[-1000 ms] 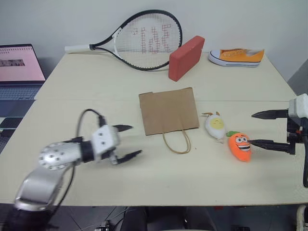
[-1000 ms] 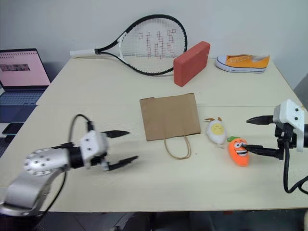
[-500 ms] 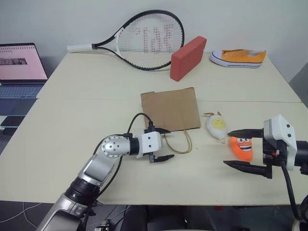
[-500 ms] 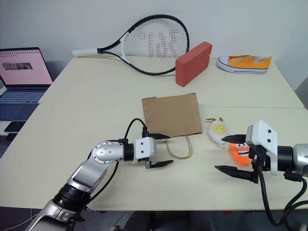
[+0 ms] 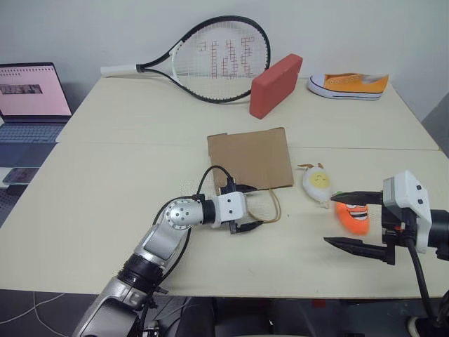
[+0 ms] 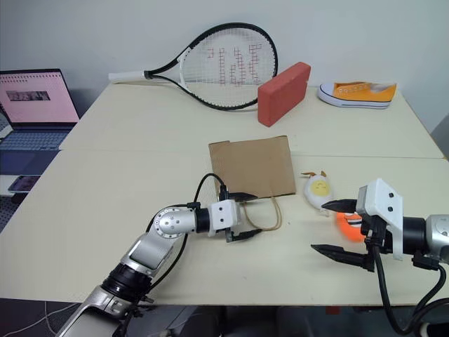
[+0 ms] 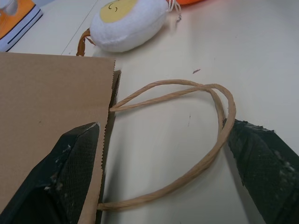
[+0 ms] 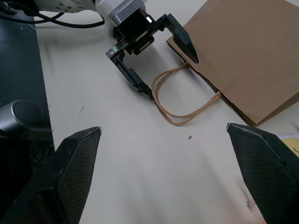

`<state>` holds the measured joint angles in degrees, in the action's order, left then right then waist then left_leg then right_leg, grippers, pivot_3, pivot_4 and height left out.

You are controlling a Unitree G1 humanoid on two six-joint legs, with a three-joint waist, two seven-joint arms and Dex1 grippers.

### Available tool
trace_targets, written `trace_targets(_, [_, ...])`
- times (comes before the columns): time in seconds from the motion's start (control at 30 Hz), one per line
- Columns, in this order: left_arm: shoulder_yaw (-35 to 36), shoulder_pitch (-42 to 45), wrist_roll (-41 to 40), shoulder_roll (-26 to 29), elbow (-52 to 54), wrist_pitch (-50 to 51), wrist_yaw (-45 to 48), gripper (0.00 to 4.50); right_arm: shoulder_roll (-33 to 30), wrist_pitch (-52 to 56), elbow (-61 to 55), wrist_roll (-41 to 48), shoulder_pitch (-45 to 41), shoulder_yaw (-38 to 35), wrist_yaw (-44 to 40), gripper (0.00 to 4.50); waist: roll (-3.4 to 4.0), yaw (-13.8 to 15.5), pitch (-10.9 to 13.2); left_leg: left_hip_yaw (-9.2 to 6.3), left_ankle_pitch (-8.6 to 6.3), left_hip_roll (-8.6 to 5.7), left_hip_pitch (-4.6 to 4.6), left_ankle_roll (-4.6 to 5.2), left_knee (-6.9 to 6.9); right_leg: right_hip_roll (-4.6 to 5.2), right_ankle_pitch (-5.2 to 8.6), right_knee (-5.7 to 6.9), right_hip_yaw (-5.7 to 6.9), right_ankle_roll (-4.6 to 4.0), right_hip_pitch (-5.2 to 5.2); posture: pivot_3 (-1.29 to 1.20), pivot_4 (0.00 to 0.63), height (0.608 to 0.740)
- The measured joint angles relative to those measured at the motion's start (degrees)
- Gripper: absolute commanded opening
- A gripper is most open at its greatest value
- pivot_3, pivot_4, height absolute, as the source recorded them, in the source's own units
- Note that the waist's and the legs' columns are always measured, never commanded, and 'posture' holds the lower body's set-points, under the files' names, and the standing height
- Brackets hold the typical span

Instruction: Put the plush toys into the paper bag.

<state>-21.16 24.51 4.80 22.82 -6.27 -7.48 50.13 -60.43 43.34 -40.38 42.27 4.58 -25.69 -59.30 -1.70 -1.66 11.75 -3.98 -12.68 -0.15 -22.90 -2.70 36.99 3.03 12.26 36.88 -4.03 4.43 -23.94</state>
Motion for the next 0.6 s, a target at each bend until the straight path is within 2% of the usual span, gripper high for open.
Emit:
trace_targets(0.07, [-0.4,0.6,0.2,-0.7,-1.1,-0.8,0.0,3.95,0.0,0.0,-0.1,0.0,0.3,0.0,0.4,4.5,0.0,0.0,0.0,-0.03,0.0,-0.01,0.0,0.0,-0.01,0.0,-0.01,0.0,0.01,0.01,0.01,0.0,0.15,0.74])
trace_targets(0.47, [-1.1,3.1,0.6,-1.7,-4.8,-3.0,1.9,0.12,2.1,0.1,-2.3,1.2,1.2,0.5,4.2,4.5,-0.01,0.0,0.0,-0.1,0.0,-0.05,0.02,0.0,0.01,0.0,0.0,-0.06,0.02,0.0,0.14,0.0,0.15,0.74])
trace_targets(0.6, [-1.1,3.6,-0.2,-1.6,-4.8,-2.5,3.3,0.02,3.2,0.1,-2.4,0.9,0.9,3.3,7.1,4.5,-0.01,0.0,0.0,-0.13,0.0,-0.05,0.04,0.0,-0.01,0.0,0.0,-0.04,0.03,0.0,0.14,0.0,0.15,0.74])
